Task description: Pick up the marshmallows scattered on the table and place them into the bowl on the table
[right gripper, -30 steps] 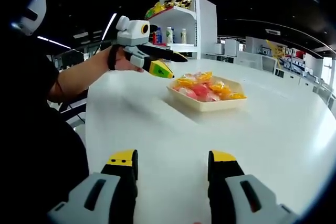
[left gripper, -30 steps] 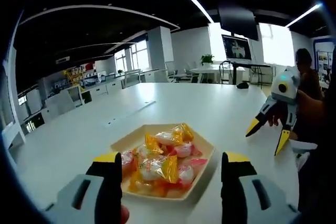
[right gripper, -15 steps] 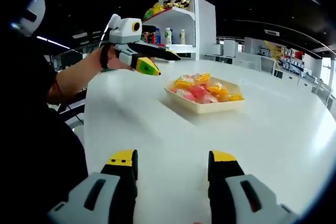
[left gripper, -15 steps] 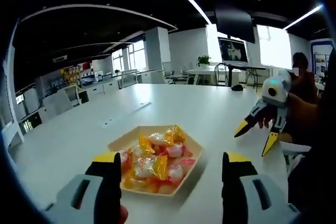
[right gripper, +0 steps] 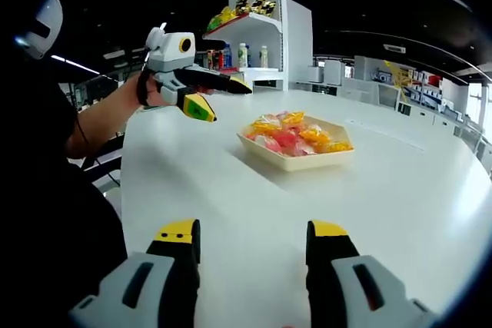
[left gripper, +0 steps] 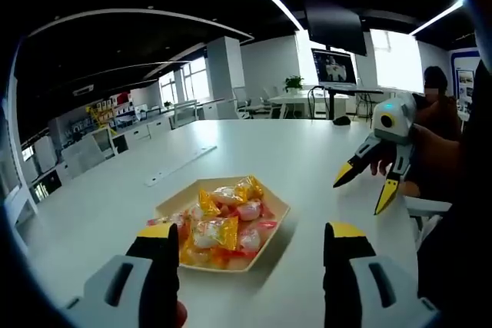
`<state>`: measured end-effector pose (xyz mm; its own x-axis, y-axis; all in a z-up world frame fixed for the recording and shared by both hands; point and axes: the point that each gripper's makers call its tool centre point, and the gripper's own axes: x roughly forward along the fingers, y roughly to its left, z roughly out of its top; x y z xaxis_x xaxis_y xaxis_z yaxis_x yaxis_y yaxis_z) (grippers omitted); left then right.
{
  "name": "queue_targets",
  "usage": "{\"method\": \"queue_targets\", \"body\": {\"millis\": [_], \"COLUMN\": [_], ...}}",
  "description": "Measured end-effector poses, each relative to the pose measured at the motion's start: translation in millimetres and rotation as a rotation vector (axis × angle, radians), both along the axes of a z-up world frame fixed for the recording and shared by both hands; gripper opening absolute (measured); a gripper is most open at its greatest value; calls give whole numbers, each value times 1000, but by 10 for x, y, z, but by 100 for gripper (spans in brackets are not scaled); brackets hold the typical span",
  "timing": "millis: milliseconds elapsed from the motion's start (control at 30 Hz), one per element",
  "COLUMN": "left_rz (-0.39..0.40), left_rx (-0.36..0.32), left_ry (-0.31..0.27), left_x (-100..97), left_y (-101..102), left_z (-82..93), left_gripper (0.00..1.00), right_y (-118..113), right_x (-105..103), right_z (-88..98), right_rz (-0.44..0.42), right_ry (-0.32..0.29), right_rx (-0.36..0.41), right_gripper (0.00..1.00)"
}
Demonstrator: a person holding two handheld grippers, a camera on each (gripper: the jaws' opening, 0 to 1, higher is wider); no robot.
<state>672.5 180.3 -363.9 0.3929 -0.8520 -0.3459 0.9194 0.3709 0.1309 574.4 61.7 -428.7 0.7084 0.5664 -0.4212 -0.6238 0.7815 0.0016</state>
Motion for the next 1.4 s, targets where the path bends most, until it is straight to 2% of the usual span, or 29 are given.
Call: {"method": "queue_targets", "body": {"millis": [200,367,567,700,1400], "left_rz": [-16,-27,-47,-47,-29], "left_rx": [37,39,-6,-20,-6], "left_ry": [-4,-8,11,24,21], "left_x": [-88,-166,-272,-421,-297], "left_y": [93,107,109,57,345], "left_z": [-66,-63,-39,-10,-69], "left_gripper": [76,76,75,74,73], "right_y": [-11,-5,4,13,-5], "right_x": [-8,3,7,11,32], "right_z": [-3,3,27,69,77], "right_rz": [-6,-12,-11,-9,-18], "right_ry": [2,0,-8,-30,-35], "right_rx": [1,4,-4,-6,-37], "right_gripper": [55,56,56,56,56]}}
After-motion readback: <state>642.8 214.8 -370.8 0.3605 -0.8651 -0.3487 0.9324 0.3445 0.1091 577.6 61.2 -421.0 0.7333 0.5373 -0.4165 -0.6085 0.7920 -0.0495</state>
